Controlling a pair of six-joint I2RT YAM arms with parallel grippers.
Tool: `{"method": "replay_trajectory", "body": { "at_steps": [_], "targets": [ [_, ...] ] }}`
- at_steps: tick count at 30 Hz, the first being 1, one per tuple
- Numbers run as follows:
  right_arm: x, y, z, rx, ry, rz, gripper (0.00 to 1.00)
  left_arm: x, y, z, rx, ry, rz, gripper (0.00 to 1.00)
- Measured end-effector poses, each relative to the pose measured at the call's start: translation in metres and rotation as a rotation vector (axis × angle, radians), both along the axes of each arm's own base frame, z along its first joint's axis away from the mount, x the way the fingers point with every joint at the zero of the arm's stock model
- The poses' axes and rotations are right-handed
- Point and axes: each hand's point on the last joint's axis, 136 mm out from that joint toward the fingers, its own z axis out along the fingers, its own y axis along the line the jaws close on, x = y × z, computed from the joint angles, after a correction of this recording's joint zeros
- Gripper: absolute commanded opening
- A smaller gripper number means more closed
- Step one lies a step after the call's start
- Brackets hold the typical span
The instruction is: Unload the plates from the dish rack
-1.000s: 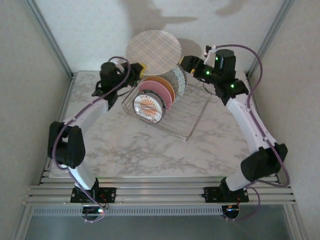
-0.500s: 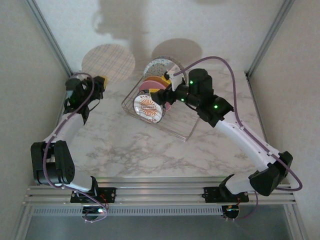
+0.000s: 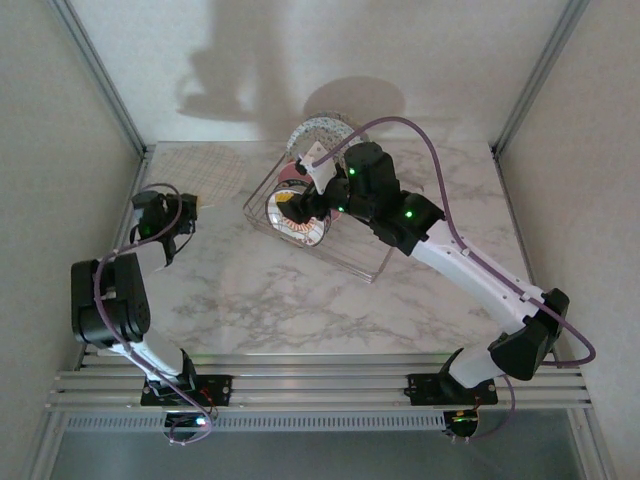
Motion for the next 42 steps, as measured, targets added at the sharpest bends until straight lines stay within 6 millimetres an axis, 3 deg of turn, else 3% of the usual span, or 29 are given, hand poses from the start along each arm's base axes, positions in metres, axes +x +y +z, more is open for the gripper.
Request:
{"method": "replay_trajectory", "body": {
  "at_steps": [10,21,33,42],
  "targets": [
    [0.0,-0.002,-0.002,-0.013,0.008,-0.013,0.8,0.016,0.003,-0.057,0.002,0.08,-0.019,0.0],
    [0.001,-0.002,-0.002,-0.01,0.017,-0.022,0.81,0.039,0.005,-0.075,0.008,0.069,-0.052,0.0],
    [0.005,0.002,-0.005,-0.013,0.029,-0.025,0.82,0.054,0.015,-0.08,0.029,0.074,-0.065,0.4],
    [0.011,0.005,-0.01,-0.022,0.036,-0.037,0.85,0.054,0.015,-0.083,0.031,0.115,-0.07,0.53]
  ]
}}
